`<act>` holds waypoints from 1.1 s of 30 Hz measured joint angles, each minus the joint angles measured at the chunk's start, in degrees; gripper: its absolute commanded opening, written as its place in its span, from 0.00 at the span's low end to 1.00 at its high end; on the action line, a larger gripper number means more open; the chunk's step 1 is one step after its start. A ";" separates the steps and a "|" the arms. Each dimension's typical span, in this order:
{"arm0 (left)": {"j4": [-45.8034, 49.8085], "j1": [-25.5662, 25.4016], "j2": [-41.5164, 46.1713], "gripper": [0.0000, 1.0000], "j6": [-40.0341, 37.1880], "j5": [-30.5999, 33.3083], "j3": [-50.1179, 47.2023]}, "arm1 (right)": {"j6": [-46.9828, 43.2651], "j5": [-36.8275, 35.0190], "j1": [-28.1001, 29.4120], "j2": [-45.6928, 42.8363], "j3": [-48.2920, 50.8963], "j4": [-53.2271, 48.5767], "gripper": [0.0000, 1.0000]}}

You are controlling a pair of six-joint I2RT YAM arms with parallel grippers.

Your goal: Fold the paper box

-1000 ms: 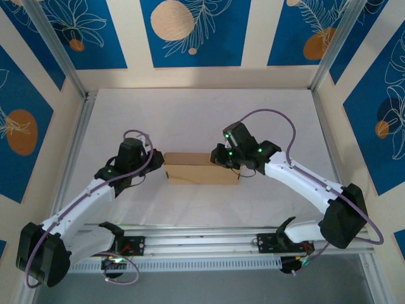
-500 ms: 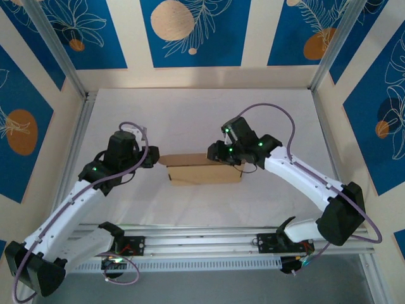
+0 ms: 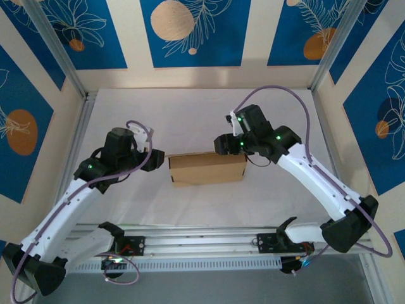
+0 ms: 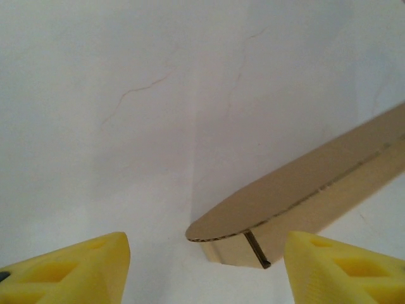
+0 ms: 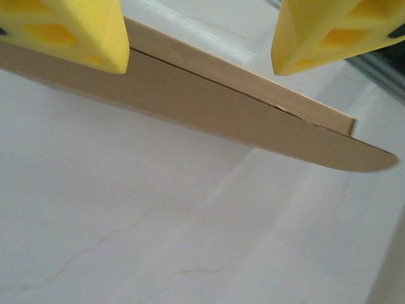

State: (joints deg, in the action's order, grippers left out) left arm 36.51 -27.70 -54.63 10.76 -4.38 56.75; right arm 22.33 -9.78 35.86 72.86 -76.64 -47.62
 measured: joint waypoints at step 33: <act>-12.28 -1.95 -1.79 0.37 -16.94 -5.09 -8.94 | -57.16 6.91 -16.74 -9.79 15.37 4.94 0.67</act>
State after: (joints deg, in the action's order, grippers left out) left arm 24.23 -29.65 -56.42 -6.17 -9.47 47.81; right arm -34.83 -2.87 19.11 63.07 -61.28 -42.68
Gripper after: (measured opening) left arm 0.380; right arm 0.679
